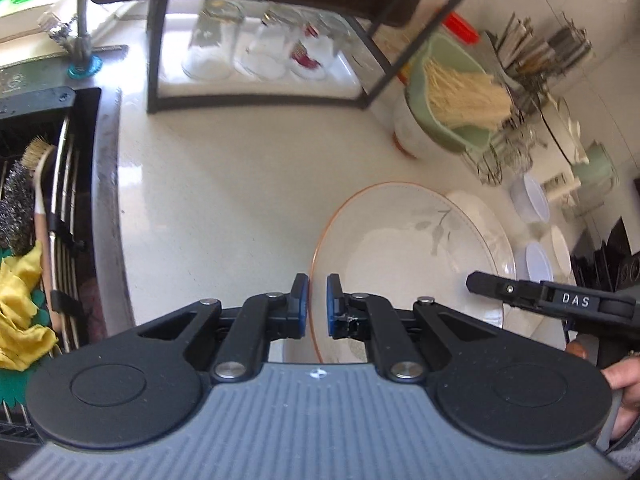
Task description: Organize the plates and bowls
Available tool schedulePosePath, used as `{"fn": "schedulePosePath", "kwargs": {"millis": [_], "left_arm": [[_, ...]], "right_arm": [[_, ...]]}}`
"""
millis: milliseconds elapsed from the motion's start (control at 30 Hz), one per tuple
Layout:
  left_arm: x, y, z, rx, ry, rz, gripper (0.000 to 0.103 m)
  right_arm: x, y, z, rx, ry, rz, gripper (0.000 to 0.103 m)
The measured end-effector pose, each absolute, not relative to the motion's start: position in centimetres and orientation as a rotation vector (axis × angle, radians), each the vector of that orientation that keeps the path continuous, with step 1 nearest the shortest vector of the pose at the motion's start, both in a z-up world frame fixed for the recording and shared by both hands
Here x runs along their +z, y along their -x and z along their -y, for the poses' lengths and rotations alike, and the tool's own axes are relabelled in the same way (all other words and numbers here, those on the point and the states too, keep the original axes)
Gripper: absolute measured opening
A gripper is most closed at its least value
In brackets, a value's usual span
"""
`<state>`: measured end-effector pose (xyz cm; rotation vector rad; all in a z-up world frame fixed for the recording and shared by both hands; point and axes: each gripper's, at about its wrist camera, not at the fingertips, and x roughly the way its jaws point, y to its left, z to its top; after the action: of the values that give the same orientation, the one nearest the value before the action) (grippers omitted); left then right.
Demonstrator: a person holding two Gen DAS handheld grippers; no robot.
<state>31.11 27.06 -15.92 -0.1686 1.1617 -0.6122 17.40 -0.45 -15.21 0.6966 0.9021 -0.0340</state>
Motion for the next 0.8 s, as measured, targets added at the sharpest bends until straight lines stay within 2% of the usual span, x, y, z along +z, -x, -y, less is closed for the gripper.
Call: {"fn": "schedulePosePath", "kwargs": {"millis": [800], "left_arm": [[-19.2, -26.5, -24.6, -0.509, 0.048, -1.187, 0.009]], "right_arm": [[-18.3, -15.3, 0.3, -0.003, -0.562, -0.944, 0.021]]}}
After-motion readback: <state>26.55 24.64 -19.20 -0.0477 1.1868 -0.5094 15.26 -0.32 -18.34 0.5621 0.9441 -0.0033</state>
